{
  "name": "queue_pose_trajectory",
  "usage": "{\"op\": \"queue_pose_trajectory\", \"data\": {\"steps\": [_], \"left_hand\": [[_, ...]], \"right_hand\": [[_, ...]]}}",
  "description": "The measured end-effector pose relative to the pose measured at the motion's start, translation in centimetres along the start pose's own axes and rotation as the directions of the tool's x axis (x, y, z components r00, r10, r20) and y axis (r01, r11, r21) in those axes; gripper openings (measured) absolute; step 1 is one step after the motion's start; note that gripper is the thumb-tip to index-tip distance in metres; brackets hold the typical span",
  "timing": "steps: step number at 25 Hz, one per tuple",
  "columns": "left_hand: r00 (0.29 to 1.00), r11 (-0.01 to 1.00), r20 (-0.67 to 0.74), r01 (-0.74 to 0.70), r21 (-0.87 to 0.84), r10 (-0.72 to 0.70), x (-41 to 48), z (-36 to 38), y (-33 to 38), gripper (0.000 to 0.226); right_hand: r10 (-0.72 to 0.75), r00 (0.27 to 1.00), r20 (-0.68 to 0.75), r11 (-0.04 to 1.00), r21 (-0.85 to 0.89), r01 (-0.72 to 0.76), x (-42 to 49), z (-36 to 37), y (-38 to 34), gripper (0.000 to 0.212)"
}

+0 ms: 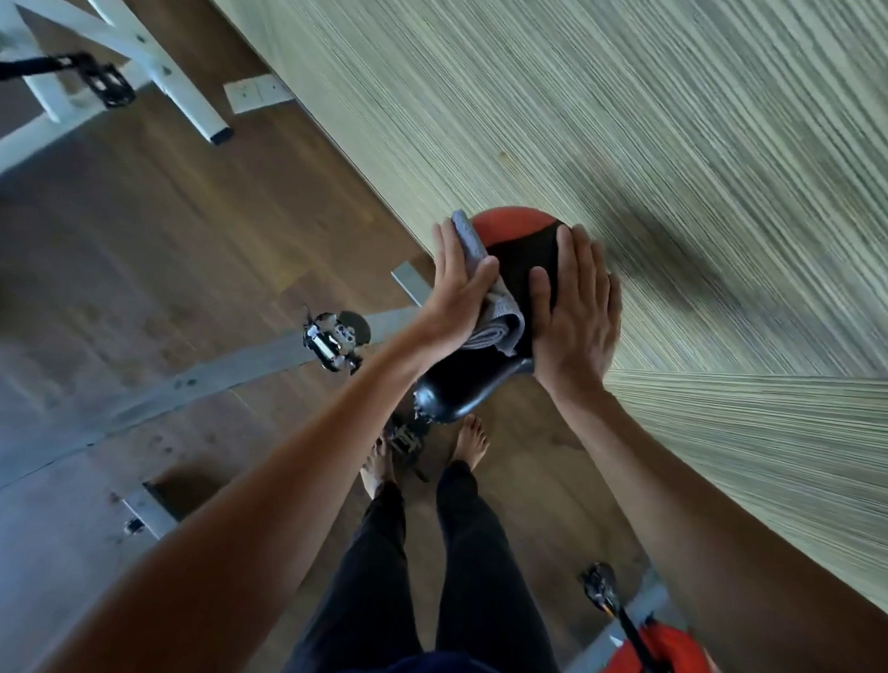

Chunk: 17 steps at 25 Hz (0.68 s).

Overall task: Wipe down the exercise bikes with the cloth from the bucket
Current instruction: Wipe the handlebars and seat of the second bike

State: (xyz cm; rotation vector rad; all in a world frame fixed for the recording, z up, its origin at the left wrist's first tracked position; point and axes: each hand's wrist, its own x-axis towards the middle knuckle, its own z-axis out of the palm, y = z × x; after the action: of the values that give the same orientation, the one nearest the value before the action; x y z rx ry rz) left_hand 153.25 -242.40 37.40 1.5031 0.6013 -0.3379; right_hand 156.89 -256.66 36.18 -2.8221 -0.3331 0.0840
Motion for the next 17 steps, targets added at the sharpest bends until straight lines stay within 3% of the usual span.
{"op": "queue_pose_trajectory", "data": {"steps": [6,12,17], "left_hand": [[0.984,0.997,0.158,-0.075,-0.029,0.079,-1.9,-0.7,-1.5,0.076],[0.993,0.996,0.084,-0.084,0.033,0.081,-0.8,-0.7,0.5,0.076],[0.974,0.996,0.217,-0.072,0.050,0.059,-3.4,-1.2,-1.0,0.072]], "right_hand": [[-0.112,0.993,0.026,0.989,0.102,0.109,1.0,-0.4,-0.8,0.059],[-0.325,0.943,0.074,0.946,0.034,0.323,0.3,-0.1,-0.6,0.054],[-0.291,0.953,0.085,0.957,0.019,0.291,0.4,0.0,-0.8,0.055]]}}
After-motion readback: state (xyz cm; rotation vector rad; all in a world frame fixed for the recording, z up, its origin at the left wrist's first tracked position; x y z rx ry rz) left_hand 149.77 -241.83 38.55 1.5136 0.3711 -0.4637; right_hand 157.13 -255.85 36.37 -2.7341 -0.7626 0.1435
